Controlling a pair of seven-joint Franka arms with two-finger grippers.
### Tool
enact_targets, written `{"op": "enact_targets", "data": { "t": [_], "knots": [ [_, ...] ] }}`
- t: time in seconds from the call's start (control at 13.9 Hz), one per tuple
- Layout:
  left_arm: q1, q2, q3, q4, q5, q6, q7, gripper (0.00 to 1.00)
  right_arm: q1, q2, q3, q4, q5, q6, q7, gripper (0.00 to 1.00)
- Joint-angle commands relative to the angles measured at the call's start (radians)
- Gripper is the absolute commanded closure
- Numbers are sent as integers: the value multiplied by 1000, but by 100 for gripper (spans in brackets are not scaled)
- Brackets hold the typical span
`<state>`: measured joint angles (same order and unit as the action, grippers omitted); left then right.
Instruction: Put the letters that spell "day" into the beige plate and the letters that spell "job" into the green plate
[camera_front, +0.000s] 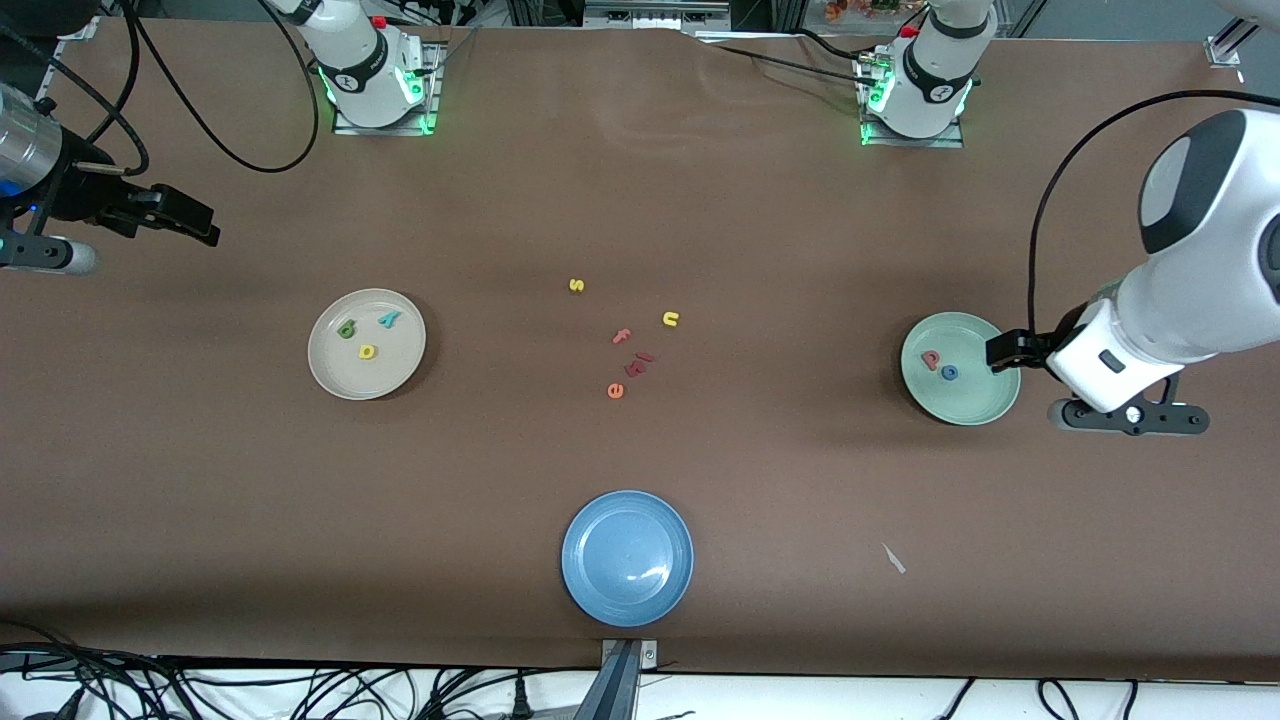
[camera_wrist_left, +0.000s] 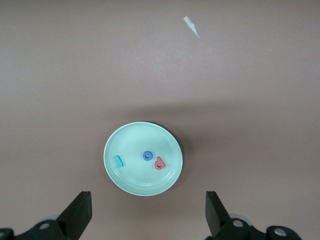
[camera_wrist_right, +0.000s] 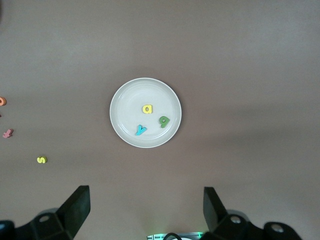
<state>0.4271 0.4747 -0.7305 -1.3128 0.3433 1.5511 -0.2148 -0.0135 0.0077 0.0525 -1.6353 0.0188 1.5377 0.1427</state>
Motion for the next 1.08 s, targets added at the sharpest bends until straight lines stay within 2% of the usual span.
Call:
{"op": "enact_targets", "data": {
  "t": [0.0,0.43,0.65,0.79,0.93,1.01],
  "knots": [
    [2,18,-4,59,-64,-20,31,0,-16,-8,12,0,13,-13,-12,0],
    [13,18,0,90,-83,-13,25,0,-16,-8,13,0,12,-17,-12,0],
    [-45,10,20,93,-76,1,26,0,-16,-8,13,0,13,-18,-12,0],
    [-126,-23,136,95,-87,0,38,0,-16,-8,12,0,16,-19,-14,0],
    [-157,-45,192,95,-137,0,41,0,-16,-6,12,0,16,-21,-12,0],
    [-197,-54,247,93,-171,0,41,0,-16,-8,12,0,16,-21,-12,0]
  ]
}}
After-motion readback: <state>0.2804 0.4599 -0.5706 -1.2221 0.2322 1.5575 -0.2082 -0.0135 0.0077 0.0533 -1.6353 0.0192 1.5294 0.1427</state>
